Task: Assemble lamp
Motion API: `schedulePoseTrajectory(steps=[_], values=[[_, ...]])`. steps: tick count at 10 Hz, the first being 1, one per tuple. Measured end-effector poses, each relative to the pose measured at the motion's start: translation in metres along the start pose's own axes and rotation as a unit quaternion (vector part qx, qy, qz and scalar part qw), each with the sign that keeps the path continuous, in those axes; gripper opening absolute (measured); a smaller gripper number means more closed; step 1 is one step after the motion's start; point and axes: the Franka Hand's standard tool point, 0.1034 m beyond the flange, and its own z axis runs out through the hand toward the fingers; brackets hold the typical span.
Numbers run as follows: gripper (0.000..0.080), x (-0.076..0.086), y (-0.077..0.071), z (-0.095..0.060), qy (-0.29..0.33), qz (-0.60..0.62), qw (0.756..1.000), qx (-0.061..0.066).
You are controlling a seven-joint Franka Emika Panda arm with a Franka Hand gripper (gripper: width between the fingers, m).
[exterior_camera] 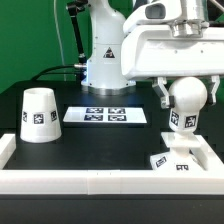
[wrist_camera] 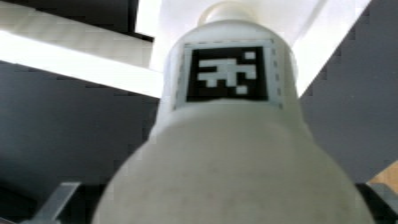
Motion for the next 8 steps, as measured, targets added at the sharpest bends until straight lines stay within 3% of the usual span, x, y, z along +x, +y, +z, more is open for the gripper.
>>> schedulePoseTrajectory(steps=[4, 5, 8], values=[[0.0588, -0.0054, -0.0001, 0.0028, 0.004, -0.001, 1.0, -0.002], [0.0677, -0.0054, -0.0001, 0.0029, 0.004, -0.001, 1.0, -0.002], [0.0698, -0.0055, -0.0001, 0.0029, 0.004, -0.001, 1.0, -0.002]])
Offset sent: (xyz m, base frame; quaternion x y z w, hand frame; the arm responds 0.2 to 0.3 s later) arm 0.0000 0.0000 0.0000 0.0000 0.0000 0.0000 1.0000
